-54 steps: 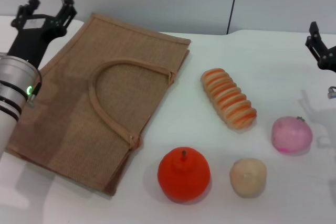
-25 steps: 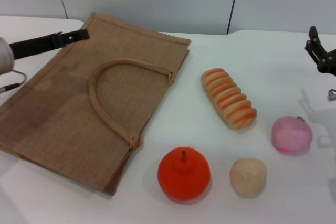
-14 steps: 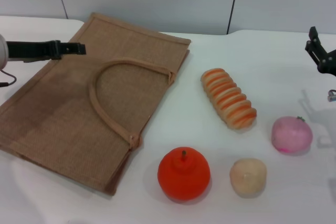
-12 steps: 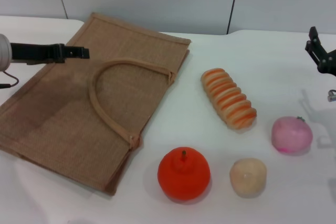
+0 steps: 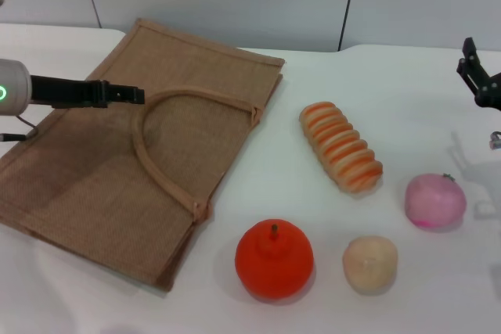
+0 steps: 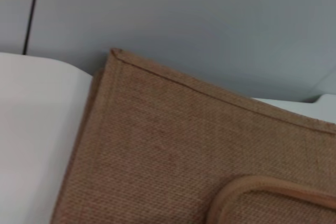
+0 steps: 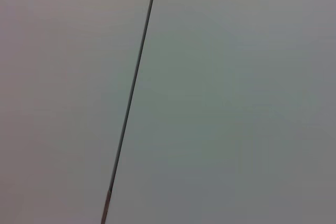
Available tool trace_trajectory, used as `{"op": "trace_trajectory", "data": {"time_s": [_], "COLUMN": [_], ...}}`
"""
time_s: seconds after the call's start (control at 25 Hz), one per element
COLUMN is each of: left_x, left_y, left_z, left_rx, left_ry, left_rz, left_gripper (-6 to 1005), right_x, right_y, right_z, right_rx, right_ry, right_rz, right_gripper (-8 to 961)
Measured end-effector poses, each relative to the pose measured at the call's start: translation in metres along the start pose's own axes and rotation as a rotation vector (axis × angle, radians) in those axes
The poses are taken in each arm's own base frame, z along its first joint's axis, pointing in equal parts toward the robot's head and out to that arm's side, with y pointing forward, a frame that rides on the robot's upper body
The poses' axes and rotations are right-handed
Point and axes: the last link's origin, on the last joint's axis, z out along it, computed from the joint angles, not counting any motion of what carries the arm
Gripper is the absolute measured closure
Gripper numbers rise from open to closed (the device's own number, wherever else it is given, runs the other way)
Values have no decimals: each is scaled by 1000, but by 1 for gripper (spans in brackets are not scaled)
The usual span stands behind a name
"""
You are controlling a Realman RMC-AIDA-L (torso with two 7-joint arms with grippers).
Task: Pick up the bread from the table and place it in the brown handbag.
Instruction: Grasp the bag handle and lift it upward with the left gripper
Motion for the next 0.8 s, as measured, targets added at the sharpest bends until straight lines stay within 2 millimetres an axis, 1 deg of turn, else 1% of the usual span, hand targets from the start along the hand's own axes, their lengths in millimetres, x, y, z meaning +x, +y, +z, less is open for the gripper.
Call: {"op": "trace_trajectory", "data": {"time_s": [0.16, 0.52, 0.8], "left_x": [-3, -8, -8], "left_y": [6, 9, 16], "left_z": [7, 22, 33], "left_rx": [-18, 3, -2], "left_ry": [-26, -78, -95], "left_rz": [26, 47, 67], "left_gripper": [140, 141, 158], "right_x": [0, -1, -1], "right_y": [0, 0, 0], "right_z": [0, 1, 1], "right_rx": [0, -1, 0], "right_ry": [0, -2, -2], "right_rz": [0, 0, 0], "right_gripper": [81, 83, 85]}}
